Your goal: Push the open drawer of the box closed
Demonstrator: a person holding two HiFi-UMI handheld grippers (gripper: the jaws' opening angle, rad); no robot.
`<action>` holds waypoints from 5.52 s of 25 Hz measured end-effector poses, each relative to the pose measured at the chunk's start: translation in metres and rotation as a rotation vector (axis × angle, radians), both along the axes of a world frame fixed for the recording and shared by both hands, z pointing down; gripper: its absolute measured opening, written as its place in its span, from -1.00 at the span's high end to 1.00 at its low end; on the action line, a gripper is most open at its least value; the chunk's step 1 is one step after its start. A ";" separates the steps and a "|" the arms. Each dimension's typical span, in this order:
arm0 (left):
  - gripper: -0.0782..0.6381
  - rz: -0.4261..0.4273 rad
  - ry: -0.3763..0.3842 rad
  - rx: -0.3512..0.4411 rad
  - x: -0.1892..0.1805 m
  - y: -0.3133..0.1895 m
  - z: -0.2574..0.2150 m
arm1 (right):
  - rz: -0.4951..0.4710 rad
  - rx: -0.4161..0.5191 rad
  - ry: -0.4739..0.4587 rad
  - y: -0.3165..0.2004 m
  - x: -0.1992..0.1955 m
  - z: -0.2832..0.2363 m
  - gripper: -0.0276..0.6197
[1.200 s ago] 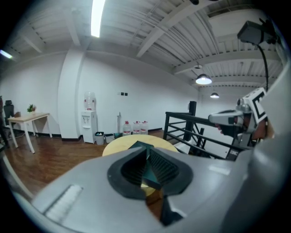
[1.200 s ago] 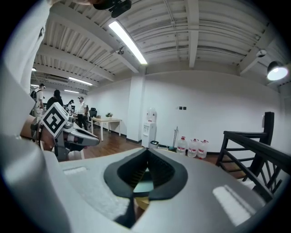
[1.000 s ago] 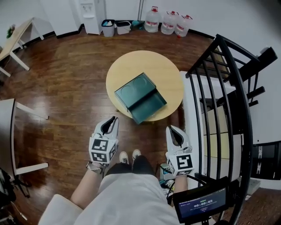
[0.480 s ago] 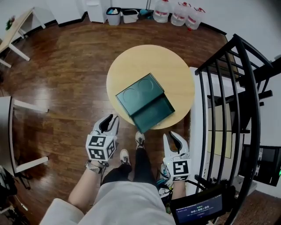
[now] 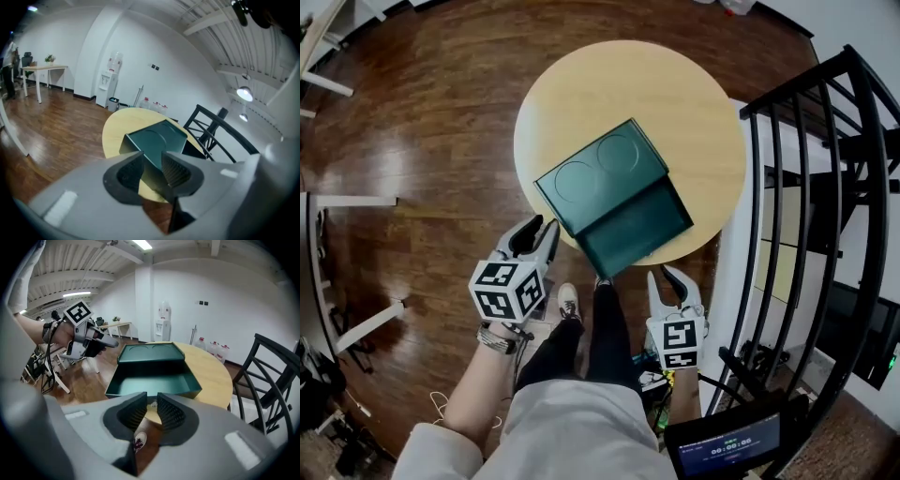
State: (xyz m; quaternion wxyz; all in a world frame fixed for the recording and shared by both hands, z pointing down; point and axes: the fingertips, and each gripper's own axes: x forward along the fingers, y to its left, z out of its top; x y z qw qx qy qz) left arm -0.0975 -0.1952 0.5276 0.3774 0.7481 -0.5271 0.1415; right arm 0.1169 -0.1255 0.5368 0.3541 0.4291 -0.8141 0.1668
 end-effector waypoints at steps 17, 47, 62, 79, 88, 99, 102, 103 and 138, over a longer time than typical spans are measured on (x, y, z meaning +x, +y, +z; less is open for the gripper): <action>0.32 -0.090 0.098 -0.044 0.003 -0.017 0.019 | -0.074 -0.159 0.198 -0.011 -0.003 0.066 0.62; 0.30 -0.139 0.107 -0.072 0.001 -0.013 0.019 | -0.168 -0.224 0.116 -0.034 -0.017 0.063 0.64; 0.31 -0.174 0.122 -0.055 0.001 -0.013 0.019 | -0.172 -0.204 0.006 -0.063 -0.046 0.061 0.64; 0.30 -0.180 0.105 -0.058 -0.003 -0.014 0.019 | -0.249 -0.152 -0.029 -0.091 -0.077 0.059 0.64; 0.30 -0.177 0.094 -0.050 0.001 -0.014 0.017 | -0.241 -0.136 -0.062 -0.098 -0.079 0.056 0.64; 0.28 -0.172 0.074 -0.030 -0.001 -0.016 0.013 | -0.252 -0.147 -0.069 -0.105 -0.086 0.052 0.64; 0.28 -0.172 0.079 -0.021 0.000 -0.016 0.013 | -0.250 -0.147 -0.078 -0.104 -0.085 0.052 0.63; 0.28 -0.170 0.076 -0.014 0.000 -0.016 0.013 | -0.248 -0.148 -0.084 -0.105 -0.085 0.052 0.63; 0.56 0.209 -0.429 0.423 0.035 0.018 -0.066 | -0.072 0.288 -0.200 -0.078 -0.058 -0.070 0.65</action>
